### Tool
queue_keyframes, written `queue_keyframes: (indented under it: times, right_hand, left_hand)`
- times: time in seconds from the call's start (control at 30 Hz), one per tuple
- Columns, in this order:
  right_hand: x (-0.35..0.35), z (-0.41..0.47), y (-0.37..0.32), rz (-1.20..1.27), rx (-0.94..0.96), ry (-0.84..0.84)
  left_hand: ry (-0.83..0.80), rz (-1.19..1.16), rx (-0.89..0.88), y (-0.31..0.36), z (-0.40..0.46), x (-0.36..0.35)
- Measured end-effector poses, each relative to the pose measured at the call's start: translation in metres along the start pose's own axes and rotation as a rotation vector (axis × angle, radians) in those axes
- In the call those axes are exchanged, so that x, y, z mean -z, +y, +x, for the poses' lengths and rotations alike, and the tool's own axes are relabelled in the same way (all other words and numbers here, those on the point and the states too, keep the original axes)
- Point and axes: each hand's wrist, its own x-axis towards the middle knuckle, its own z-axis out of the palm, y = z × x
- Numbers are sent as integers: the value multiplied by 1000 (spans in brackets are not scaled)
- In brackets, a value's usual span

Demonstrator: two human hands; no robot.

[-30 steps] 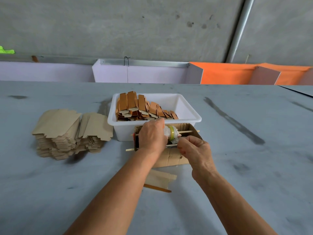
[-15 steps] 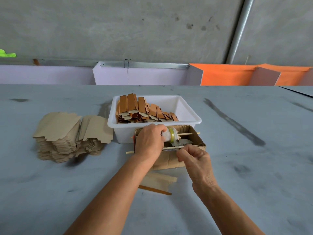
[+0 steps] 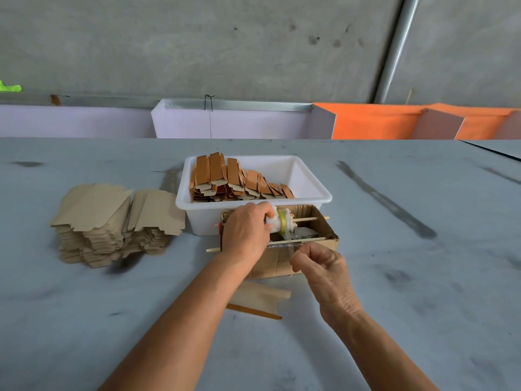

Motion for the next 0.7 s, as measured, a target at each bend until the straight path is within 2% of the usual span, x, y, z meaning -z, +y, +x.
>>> queue_keyframes:
  times: [0.2,0.3,0.43,0.53,0.63,0.7]
  right_hand:
    - [1,1,3,-11,28,-21]
    - [0,2,3,-4,30,-9]
    - [1,2,4,2,45,-9]
    - [2,2,7,4,48,-14]
    - [0,2,8,2,44,1]
    - [-2,3,8,-13,41,10]
  left_hand:
    - [-51,5,-3,1,-1,5]
    - [-52,-66,-41,7,-6,24]
    - [297,-186,6,-3,-47,59]
    - [419,-159,227,-22,-88,68]
    - [285,-94,453,-42,-113,62]
    - [168,-18,491,-50,-120,56]
